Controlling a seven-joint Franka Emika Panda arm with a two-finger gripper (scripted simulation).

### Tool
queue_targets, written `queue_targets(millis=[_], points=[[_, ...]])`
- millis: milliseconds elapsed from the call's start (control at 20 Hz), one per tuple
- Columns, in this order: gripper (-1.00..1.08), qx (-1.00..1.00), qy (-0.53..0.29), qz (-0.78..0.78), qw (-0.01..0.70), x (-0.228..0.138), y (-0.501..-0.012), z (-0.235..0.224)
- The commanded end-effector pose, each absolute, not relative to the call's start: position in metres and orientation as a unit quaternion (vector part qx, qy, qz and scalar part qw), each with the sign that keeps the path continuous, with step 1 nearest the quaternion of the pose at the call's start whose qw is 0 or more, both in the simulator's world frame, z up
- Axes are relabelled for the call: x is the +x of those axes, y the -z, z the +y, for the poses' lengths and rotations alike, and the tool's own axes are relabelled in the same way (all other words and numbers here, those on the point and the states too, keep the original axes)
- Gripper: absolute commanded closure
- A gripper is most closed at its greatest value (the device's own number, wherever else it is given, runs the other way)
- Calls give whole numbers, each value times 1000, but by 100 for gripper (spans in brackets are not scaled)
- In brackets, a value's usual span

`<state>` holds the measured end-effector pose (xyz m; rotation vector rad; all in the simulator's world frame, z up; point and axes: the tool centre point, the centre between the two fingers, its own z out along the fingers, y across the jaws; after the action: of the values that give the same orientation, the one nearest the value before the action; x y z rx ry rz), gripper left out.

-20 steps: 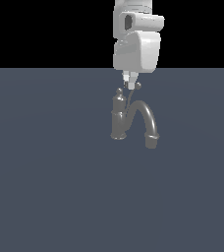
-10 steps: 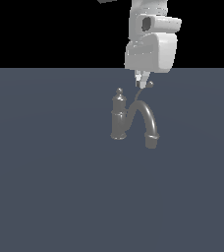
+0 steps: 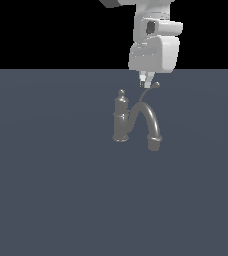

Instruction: Turn on the faucet by rotating a designated handle.

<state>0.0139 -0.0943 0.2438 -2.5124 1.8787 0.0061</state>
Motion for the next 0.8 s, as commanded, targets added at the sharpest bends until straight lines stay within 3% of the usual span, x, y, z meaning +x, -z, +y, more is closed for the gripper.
queue_targets(millis=[0,750], points=[[108,-795,0,607,1,20,-243,-111],[108,-790,0,613,0,58,-243,-142]])
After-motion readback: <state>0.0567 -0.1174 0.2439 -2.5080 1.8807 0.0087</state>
